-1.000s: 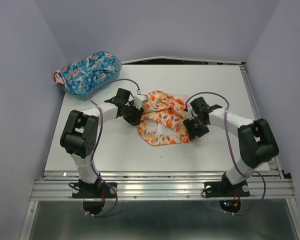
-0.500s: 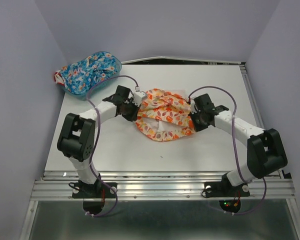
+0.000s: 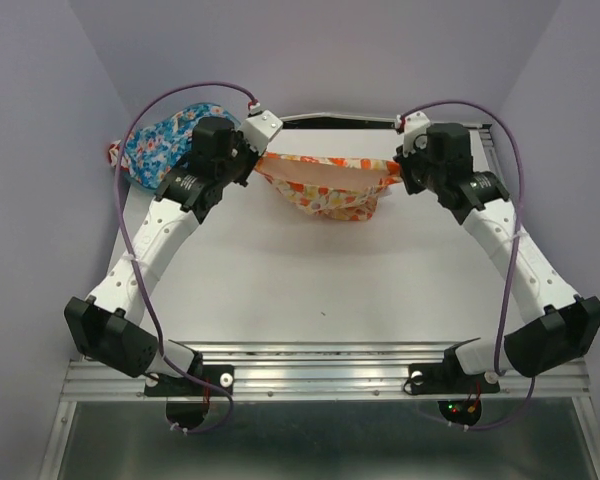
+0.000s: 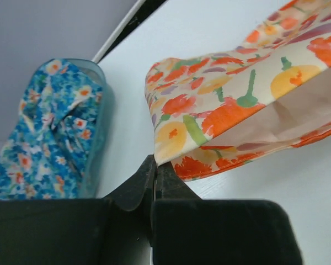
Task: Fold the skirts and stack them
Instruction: Flatten the skirt out
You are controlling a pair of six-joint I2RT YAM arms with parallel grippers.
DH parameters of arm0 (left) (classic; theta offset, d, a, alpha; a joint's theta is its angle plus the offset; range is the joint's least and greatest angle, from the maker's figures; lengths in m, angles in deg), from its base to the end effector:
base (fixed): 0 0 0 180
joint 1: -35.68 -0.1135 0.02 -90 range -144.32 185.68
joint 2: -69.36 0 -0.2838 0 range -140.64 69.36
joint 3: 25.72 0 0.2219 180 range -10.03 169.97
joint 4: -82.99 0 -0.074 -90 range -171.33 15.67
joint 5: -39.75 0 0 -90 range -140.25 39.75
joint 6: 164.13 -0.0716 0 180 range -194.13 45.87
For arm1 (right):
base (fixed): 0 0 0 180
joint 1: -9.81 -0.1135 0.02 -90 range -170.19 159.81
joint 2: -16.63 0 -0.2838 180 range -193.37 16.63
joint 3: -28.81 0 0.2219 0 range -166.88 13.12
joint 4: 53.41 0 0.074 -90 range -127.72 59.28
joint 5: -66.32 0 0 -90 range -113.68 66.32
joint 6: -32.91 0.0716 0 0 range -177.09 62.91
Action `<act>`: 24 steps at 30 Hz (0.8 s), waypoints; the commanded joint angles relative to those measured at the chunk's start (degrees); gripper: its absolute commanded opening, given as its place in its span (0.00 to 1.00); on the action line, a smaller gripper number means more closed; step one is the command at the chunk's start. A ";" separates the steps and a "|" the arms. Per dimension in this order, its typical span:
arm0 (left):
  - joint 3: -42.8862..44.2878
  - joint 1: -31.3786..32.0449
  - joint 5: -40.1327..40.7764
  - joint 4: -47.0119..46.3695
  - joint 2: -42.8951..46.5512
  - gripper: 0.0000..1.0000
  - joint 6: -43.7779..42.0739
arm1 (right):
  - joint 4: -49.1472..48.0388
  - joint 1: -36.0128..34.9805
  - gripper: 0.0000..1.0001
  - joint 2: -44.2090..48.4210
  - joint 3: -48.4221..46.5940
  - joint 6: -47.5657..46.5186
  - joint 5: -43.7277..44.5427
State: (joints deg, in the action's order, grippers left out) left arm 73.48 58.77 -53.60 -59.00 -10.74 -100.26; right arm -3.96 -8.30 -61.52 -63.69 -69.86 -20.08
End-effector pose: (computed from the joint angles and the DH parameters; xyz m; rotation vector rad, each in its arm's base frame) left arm 0.2914 -0.1288 0.4185 0.8273 1.7108 -0.0195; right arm 0.2825 0.0876 0.3626 -0.5465 2.1125 -0.0157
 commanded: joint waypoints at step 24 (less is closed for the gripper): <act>9.92 8.02 -0.04 10.45 7.24 0.00 -2.80 | 35.15 2.64 0.01 -17.65 -35.60 -3.23 -28.82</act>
State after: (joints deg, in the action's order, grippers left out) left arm 80.01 67.40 -43.20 -51.72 -4.40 -109.18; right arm 19.40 -7.40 -76.54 -97.29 -77.40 -29.68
